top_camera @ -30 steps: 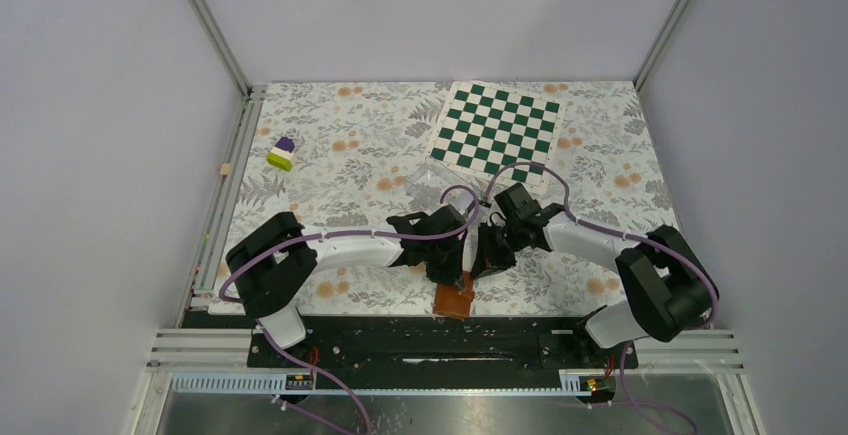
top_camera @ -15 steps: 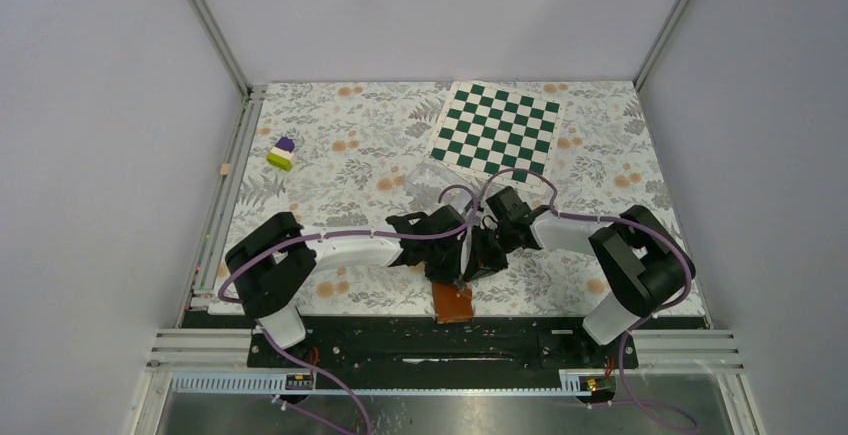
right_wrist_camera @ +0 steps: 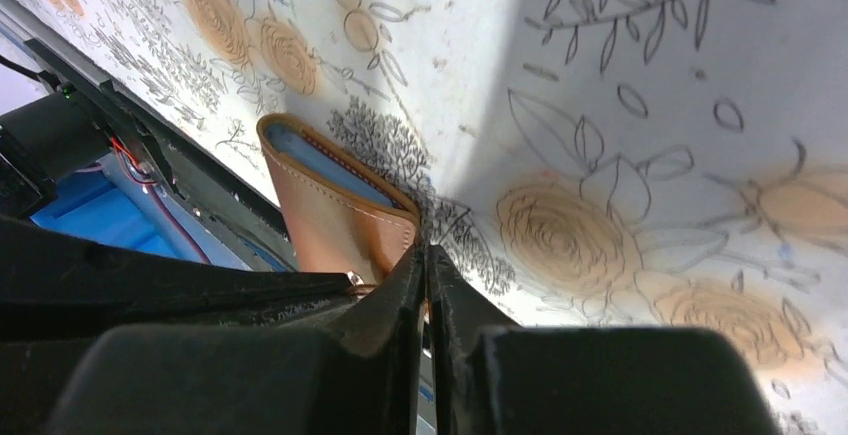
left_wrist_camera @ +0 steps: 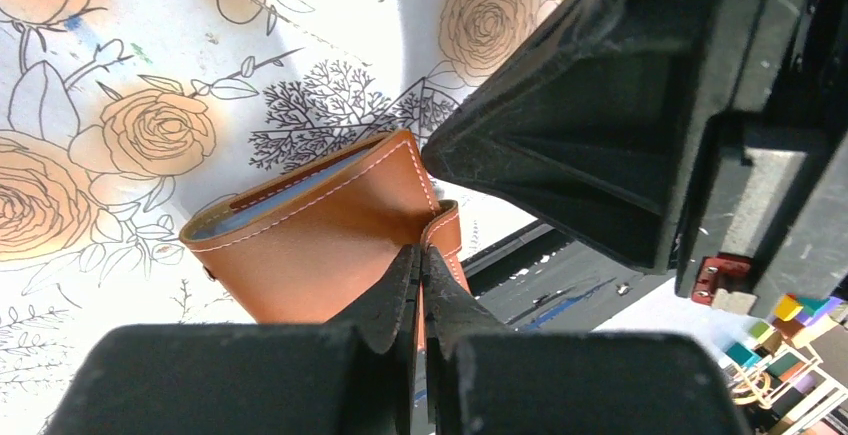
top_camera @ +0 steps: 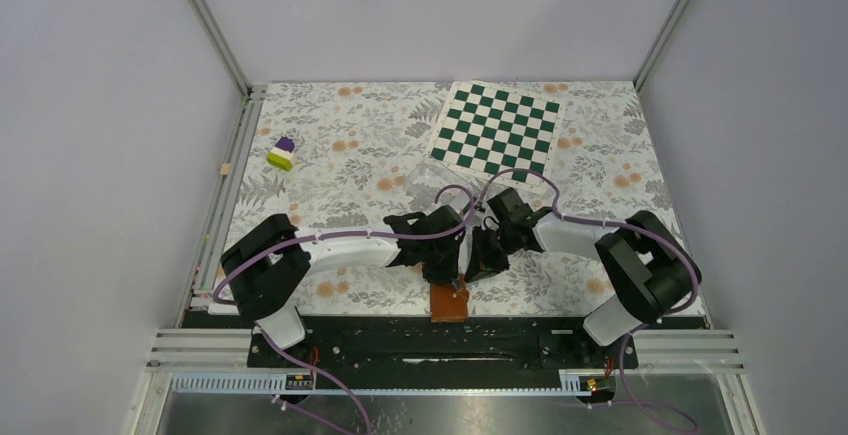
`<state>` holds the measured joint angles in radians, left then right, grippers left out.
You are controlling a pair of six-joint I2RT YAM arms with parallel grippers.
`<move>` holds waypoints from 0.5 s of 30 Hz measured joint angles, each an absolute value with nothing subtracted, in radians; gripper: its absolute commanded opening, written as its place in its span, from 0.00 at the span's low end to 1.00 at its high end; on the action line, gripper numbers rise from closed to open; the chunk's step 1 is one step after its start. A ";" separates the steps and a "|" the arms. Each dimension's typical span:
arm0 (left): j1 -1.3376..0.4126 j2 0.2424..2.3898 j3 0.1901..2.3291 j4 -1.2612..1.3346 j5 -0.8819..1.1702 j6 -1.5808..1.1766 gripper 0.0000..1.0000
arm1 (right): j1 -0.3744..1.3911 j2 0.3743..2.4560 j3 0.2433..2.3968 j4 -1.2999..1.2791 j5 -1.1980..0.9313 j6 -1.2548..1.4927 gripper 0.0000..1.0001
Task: Put the credit cards into the card holder
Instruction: Close the card holder at the center of the board.
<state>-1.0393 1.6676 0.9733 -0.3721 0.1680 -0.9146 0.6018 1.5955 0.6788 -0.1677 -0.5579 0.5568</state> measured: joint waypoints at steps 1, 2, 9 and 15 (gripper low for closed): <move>-1.039 1.663 0.973 -0.372 0.170 -0.919 0.00 | 0.603 1.576 0.673 -0.174 -0.553 0.557 0.20; -1.039 1.658 0.973 -0.371 0.172 -0.922 0.00 | 0.603 1.554 0.668 -0.180 -0.543 0.557 0.26; -1.042 1.642 0.973 -0.365 0.187 -0.935 0.00 | 0.604 1.386 0.639 -0.200 -0.507 0.584 0.50; -1.058 1.617 0.955 -0.363 0.192 -0.951 0.00 | 0.604 1.418 0.639 -0.198 -0.506 0.606 0.51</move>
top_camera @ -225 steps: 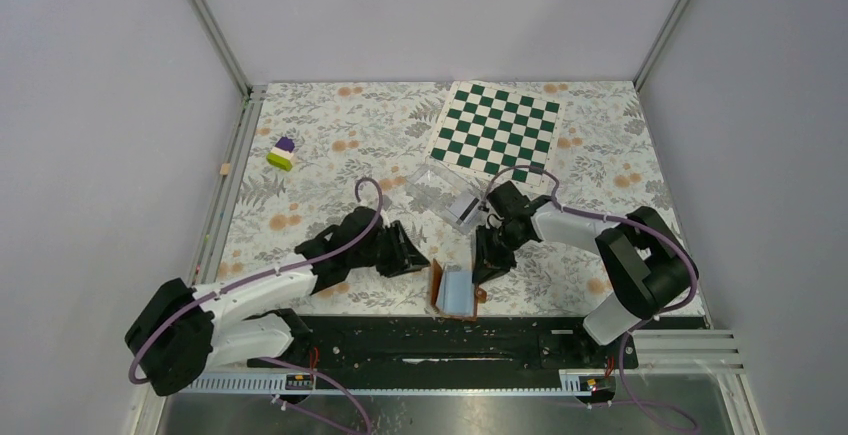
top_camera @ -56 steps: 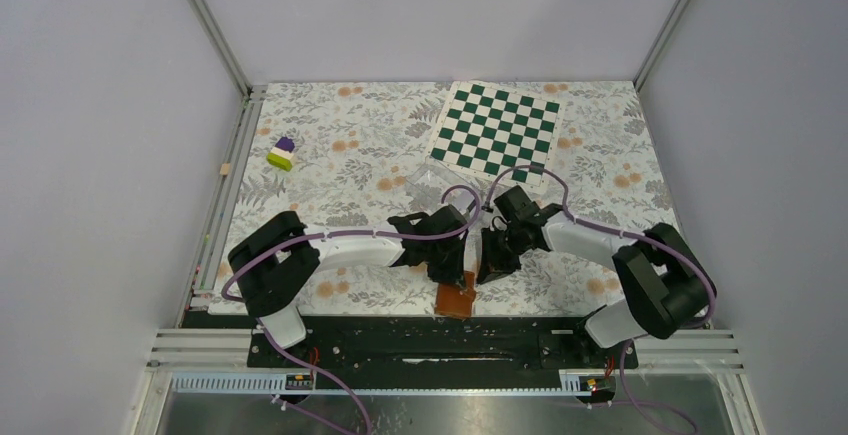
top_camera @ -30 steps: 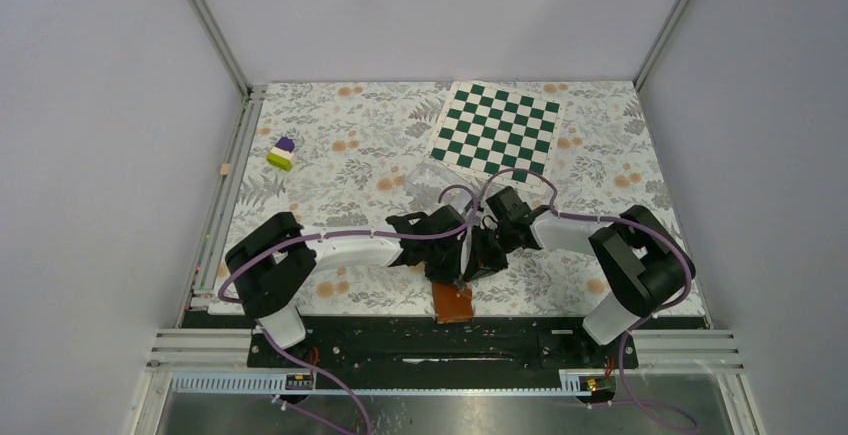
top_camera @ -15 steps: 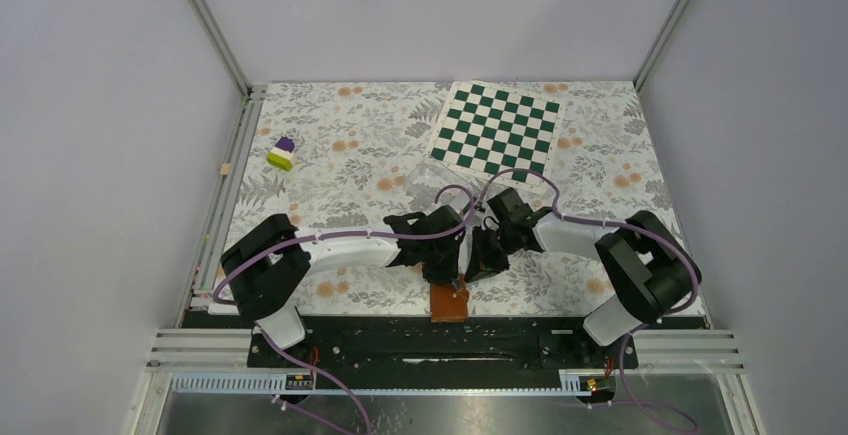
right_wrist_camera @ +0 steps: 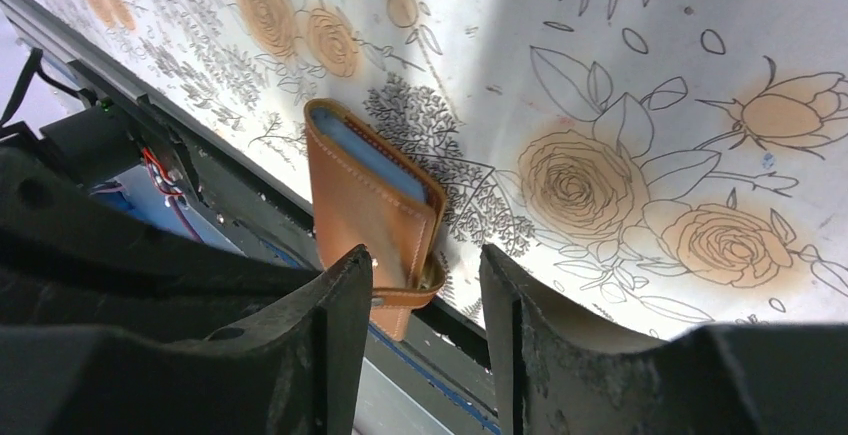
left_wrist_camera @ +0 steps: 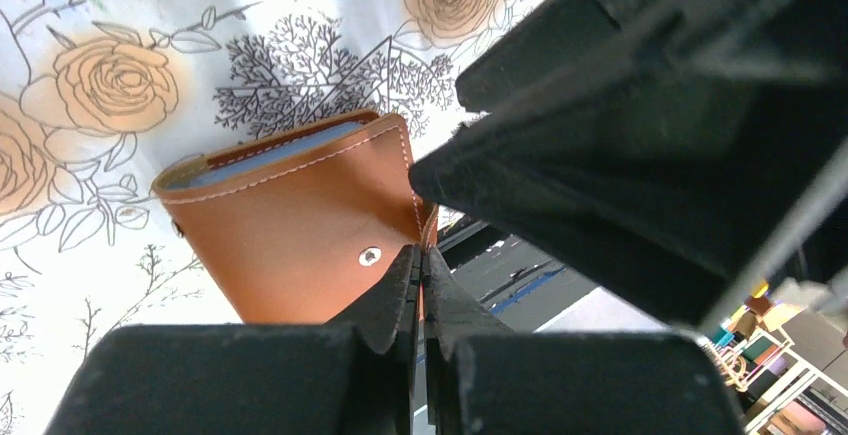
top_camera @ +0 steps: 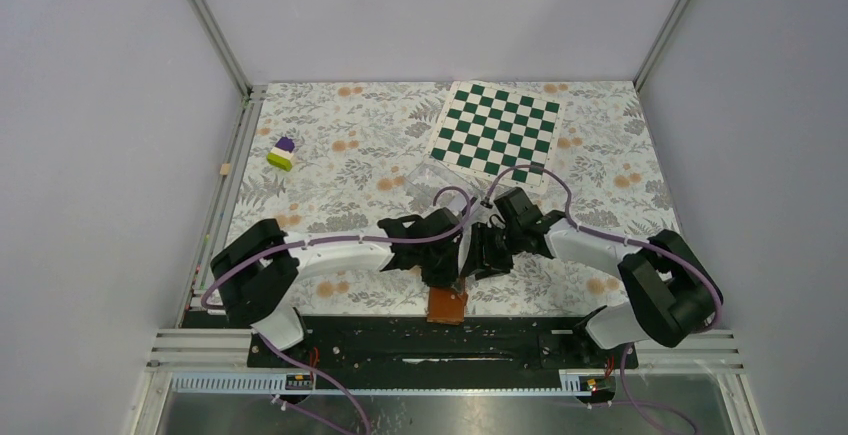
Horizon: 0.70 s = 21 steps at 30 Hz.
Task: Put the credit cards into the card holder
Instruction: Close the card holder at the center of the board.
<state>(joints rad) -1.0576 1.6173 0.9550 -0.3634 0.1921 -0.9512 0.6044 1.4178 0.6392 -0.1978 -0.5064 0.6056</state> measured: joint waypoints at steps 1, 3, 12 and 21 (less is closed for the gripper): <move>-1.060 1.609 0.947 -0.364 0.192 -0.955 0.00 | 0.604 1.430 0.639 -0.195 -0.507 0.609 0.51; -1.065 1.590 0.928 -0.363 0.191 -0.967 0.00 | 0.605 1.454 0.638 -0.188 -0.510 0.617 0.50; -1.069 1.557 0.876 -0.369 0.170 -1.011 0.00 | 0.606 1.466 0.621 -0.132 -0.549 0.634 0.29; -1.069 1.557 0.876 -0.407 0.148 -1.013 0.00 | 0.623 1.485 0.601 -0.065 -0.613 0.653 0.11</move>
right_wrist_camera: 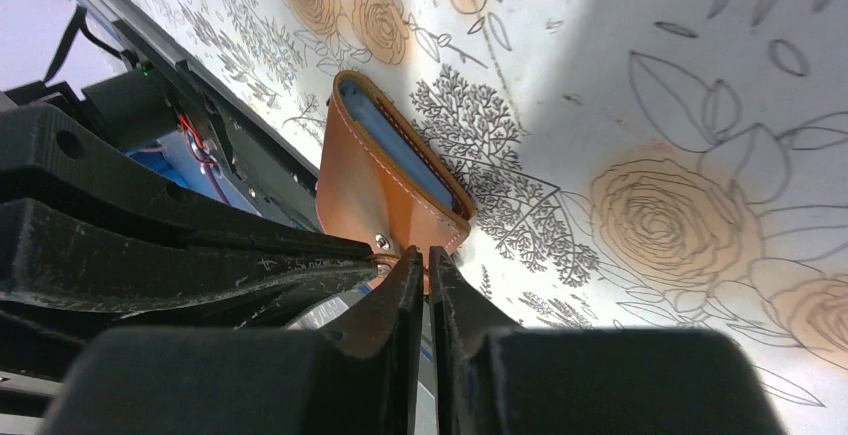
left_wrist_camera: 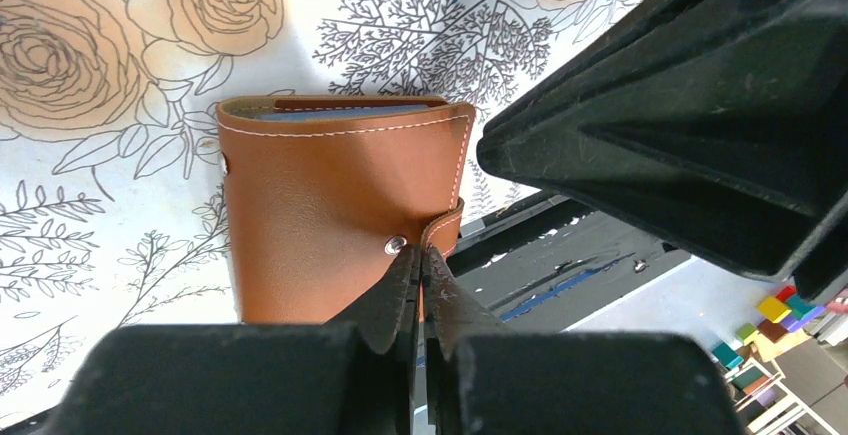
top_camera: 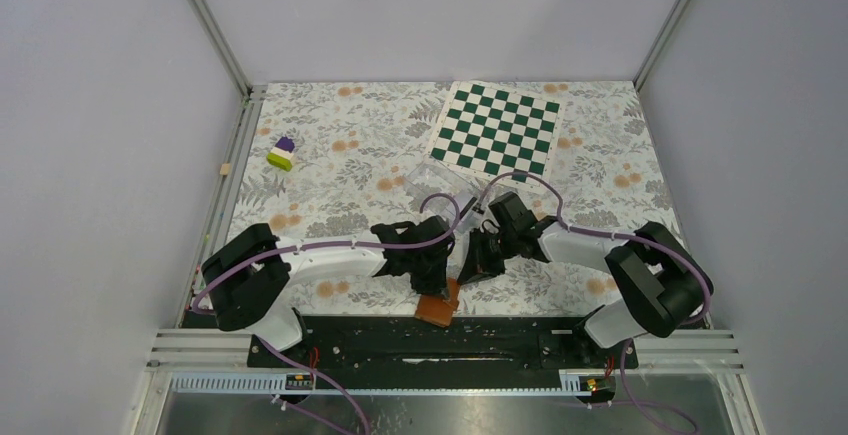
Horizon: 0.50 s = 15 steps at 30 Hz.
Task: Put the credit cards into the card holder
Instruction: Close the card holder at the center of the board.
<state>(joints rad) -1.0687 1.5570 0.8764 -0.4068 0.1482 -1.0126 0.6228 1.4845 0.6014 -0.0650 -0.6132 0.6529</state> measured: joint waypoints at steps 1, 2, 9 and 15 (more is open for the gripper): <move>-1.069 1.557 0.876 -0.411 0.146 -1.013 0.00 | 0.629 1.490 0.602 -0.058 -0.616 0.655 0.10; -1.069 1.557 0.876 -0.416 0.144 -1.012 0.00 | 0.638 1.495 0.602 -0.054 -0.619 0.659 0.10; -1.069 1.557 0.876 -0.424 0.141 -1.009 0.00 | 0.697 1.536 0.631 -0.044 -0.616 0.668 0.08; -1.069 1.557 0.876 -0.426 0.133 -1.002 0.00 | 0.735 1.616 0.693 -0.096 -0.578 0.670 0.07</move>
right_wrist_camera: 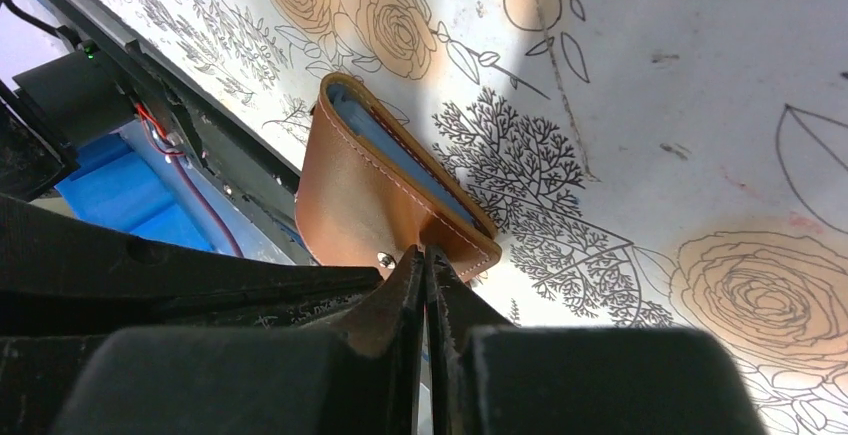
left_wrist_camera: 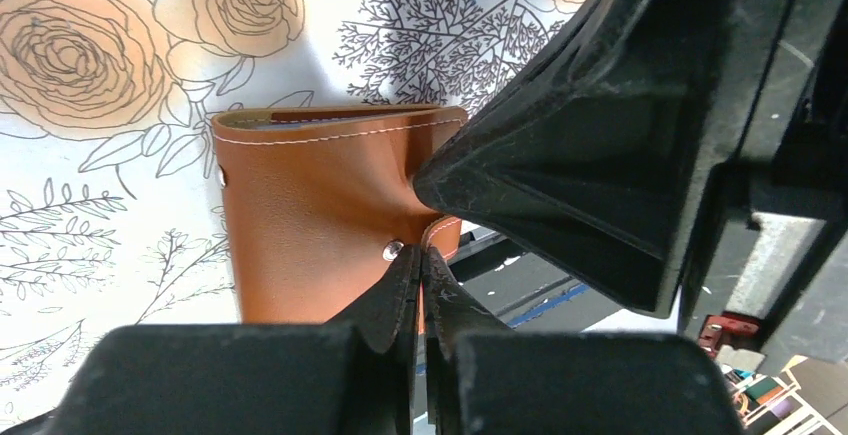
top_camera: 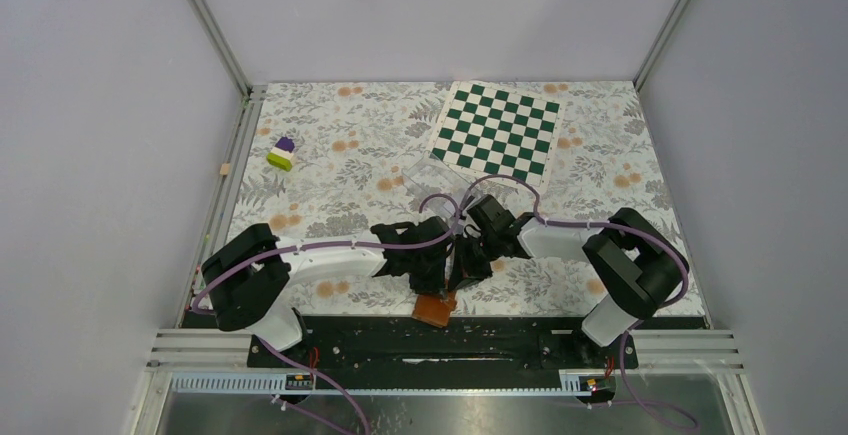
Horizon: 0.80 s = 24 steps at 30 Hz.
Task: Put the credit cards into the card holder
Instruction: Close the card holder at the center of the board.
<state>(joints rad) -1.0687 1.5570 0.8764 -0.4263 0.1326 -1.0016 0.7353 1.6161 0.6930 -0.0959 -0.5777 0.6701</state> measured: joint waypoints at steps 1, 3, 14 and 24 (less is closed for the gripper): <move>-1.069 1.557 0.876 -0.428 0.128 -1.002 0.00 | 0.739 1.620 0.700 -0.102 -0.574 0.671 0.07; -1.069 1.556 0.876 -0.434 0.121 -1.001 0.00 | 0.743 1.621 0.707 -0.115 -0.564 0.671 0.07; -1.069 1.544 0.886 -0.485 0.081 -0.989 0.13 | 0.751 1.629 0.726 -0.142 -0.551 0.670 0.07; -1.069 1.547 0.889 -0.521 0.060 -0.982 0.16 | 0.752 1.633 0.731 -0.147 -0.551 0.667 0.08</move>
<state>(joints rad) -1.0687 1.5467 0.8886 -0.5213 0.0605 -0.9821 0.7521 1.6325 0.7311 -0.1474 -0.5510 0.6674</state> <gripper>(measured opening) 0.168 0.077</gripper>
